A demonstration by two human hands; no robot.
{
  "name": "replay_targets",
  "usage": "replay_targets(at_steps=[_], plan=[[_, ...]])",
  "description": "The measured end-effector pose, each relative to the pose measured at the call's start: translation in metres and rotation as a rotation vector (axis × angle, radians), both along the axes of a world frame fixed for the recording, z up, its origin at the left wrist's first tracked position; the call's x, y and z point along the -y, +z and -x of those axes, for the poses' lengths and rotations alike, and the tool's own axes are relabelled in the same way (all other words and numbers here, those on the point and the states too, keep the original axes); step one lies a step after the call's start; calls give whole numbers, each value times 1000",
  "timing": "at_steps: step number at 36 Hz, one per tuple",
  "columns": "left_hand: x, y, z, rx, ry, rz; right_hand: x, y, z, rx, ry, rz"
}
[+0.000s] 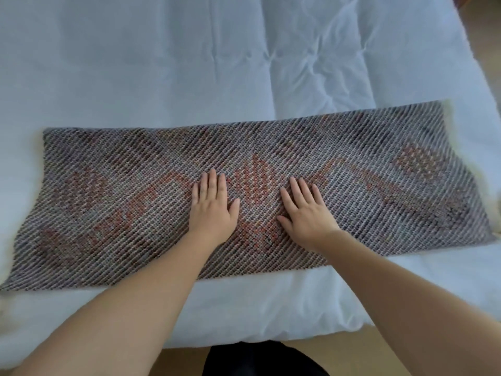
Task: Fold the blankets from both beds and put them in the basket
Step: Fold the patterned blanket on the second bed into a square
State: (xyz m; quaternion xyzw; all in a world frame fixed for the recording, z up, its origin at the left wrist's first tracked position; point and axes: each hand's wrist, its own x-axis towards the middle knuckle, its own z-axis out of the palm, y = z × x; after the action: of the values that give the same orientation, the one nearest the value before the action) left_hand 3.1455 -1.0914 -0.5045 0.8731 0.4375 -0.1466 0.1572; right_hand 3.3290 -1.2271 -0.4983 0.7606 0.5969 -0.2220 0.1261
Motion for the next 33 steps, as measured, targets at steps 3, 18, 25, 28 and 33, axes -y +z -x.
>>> replay_targets(at_steps=[3,18,25,28,33], plan=[[-34,-8,-23,0,4,-57,-42,-5,-18,6,-6,-36],[-3,-29,-182,48,46,-103,-91,-41,-180,47,-27,-176],[129,-29,-280,148,68,-20,-22,-37,-307,84,-2,-160],[184,-27,-322,180,76,-14,9,-35,-355,86,26,-155],[265,-26,-394,212,78,63,42,-37,-412,80,56,-163]])
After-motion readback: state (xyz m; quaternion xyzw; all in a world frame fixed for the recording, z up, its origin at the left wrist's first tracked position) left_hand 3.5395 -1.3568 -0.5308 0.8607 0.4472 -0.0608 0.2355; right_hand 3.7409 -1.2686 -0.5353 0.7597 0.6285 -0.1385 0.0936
